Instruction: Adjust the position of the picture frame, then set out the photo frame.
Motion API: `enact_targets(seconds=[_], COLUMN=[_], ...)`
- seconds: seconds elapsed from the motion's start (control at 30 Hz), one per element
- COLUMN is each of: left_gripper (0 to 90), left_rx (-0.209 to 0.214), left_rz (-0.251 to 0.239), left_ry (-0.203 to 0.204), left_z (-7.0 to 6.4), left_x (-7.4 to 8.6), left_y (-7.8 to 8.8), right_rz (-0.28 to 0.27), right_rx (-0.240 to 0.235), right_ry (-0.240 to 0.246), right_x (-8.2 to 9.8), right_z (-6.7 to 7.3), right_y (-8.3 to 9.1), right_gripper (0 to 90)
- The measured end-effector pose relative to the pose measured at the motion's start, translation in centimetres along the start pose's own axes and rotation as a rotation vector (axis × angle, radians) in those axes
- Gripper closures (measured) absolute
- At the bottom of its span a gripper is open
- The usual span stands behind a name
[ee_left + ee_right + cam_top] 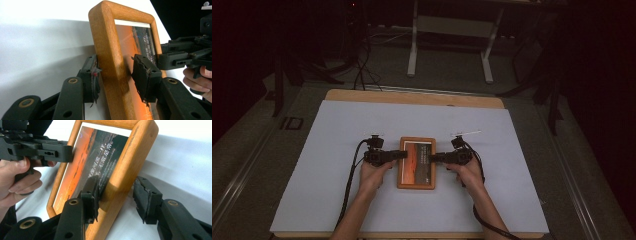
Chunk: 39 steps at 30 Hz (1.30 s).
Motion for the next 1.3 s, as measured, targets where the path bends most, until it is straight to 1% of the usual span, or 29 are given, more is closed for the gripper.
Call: enact_targets(seconds=[0.03, 0.07, 0.13, 0.17, 0.2, 0.23, 0.27, 0.33, 0.37, 0.4, 0.43, 0.47, 0.5, 0.53, 0.57, 0.6, 0.67, 0.7, 0.73, 0.77, 0.83, 0.9, 0.93, 1.03, 1.13, 1.17, 1.2, 1.27, 1.3], left_gripper=[52.9, 52.9, 50.3, 50.3, 49.9, 48.9, 48.9, 47.9, 46.8, 46.5, 46.5, 46.5, 46.5, 46.5, 46.5, 46.5, 46.5, 46.4, 46.0, 46.0, 46.1, 46.2, 46.3, 46.3, 46.4, 46.4, 46.4, 46.3, 46.3], left_rx=[-0.006, -0.009, -0.004, -0.001, -0.007, -0.013, -0.019, -0.053, -0.067, -0.085, -0.1, -0.113, -0.136, -0.136, -0.15, -0.154, -0.153, -0.153, -0.146, -0.154, -0.157, -0.155, -0.16, -0.171, -0.172, -0.172, -0.171, -0.167, -0.168], left_rz=[0.003, 0.003, -0.008, -0.015, -0.025, -0.039, -0.049, -0.076, -0.089, -0.104, -0.117, -0.129, -0.145, -0.145, -0.16, -0.167, -0.17, -0.17, -0.17, -0.173, -0.176, -0.18, -0.184, -0.177, -0.176, -0.176, -0.181, -0.184, -0.183], left_ry=[-0.016, -0.027, -0.053, -0.062, -0.074, -0.101, -0.119, -0.166, -0.18, -0.2, -0.22, -0.237, -0.266, -0.266, -0.297, -0.314, -0.338, -0.338, -0.337, -0.342, -0.337, -0.328, -0.328, -0.336, -0.34, -0.34, -0.345, -0.343, -0.35], left_z=[-0.1, -0.2, -0.3, -0.4, -0.6, -0.8, -0.9, -1.2, -1.3, -1.4, -1.5, -1.6, -1.8, -1.8, -2.0, -2.2, -2.4, -2.4, -2.4, -2.3, -2.2, -2.0, -2.0, -2.0, -2.1, -2.1, -2.3, -2.5, -2.7], left_x=[0.1, 0.1, 0.2, 0.2, 0.3, 0.3, 0.3, 0.3, 0.3, 0.4, 0.5, 0.6, 0.6, 0.6, 0.8, 0.9, 1.3, 1.3, 1.6, 1.9, 2.0, 2.2, 2.4, 2.7, 2.9, 2.9, 3.0, 3.1, 3.2], left_y=[0.0, 0.1, 0.5, 0.7, 1.0, 1.4, 1.6, 2.3, 2.6, 2.9, 3.2, 3.4, 3.8, 3.8, 4.2, 4.4, 4.8, 4.8, 5.0, 5.2, 5.4, 5.6, 5.7, 5.8, 6.0, 6.0, 6.1, 6.2, 6.4], right_rz=[0.002, 0.002, -0.003, -0.003, -0.008, -0.014, -0.014, -0.02, -0.029, -0.029, -0.029, -0.029, -0.032, -0.032, -0.033, -0.037, -0.05, -0.05, -0.077, -0.08, -0.093, -0.114, -0.122, -0.163, -0.182, -0.182, -0.194, -0.184, -0.181], right_rx=[0.012, 0.012, 0.046, 0.046, 0.055, 0.085, 0.085, 0.106, 0.121, 0.123, 0.137, 0.137, 0.174, 0.174, 0.188, 0.212, 0.236, 0.236, 0.263, 0.271, 0.293, 0.297, 0.297, 0.271, 0.294, 0.294, 0.304, 0.309, 0.314], right_ry=[0.017, 0.017, 0.052, 0.052, 0.065, 0.104, 0.104, 0.143, 0.177, 0.201, 0.227, 0.227, 0.27, 0.27, 0.286, 0.309, 0.331, 0.331, 0.366, 0.376, 0.387, 0.395, 0.394, 0.379, 0.397, 0.397, 0.409, 0.421, 0.428], right_x=[0.1, 0.1, 0.0, 0.0, -0.1, -0.3, -0.3, -0.5, -0.6, -0.7, -0.8, -0.8, -1.0, -1.0, -1.2, -1.4, -1.8, -1.8, -2.2, -2.3, -2.6, -2.8, -2.9, -3.2, -3.5, -3.5, -3.6, -3.7, -3.7], right_z=[0.1, 0.1, 0.2, 0.2, 0.3, 0.6, 0.6, 1.0, 1.6, 1.9, 2.2, 2.2, 2.9, 2.9, 3.1, 3.4, 3.6, 3.6, 3.6, 3.5, 3.3, 3.2, 3.2, 3.2, 3.3, 3.3, 3.3, 3.2, 3.1], right_y=[0.1, 0.1, 0.6, 0.6, 0.8, 1.2, 1.2, 1.5, 1.8, 1.9, 2.0, 2.0, 2.1, 2.1, 2.1, 2.2, 2.2, 2.2, 2.3, 2.2, 2.1, 2.0, 1.9, 1.8, 1.7, 1.7, 1.5, 1.2, 1.0], right_gripper=[55.5, 55.5, 53.5, 53.5, 53.5, 53.0, 52.6, 52.7, 52.2, 50.2, 48.8, 48.8, 48.1, 48.1, 48.8, 49.5, 50.2, 50.2, 54.2, 55.6, 58.9, 62.1, 65.6, 77.8, 89.2, 89.2, 90.0, 90.0, 90.0])
Point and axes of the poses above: each handheld gripper's, and its own axes: y roughly backward along the jaws, x roughly out of its underside, z roughly to its left, the point moved 3 cm from there along -y, roughly forward along the jaws, and after that the axes turned 1 degree about y, right-handed, at the moved point
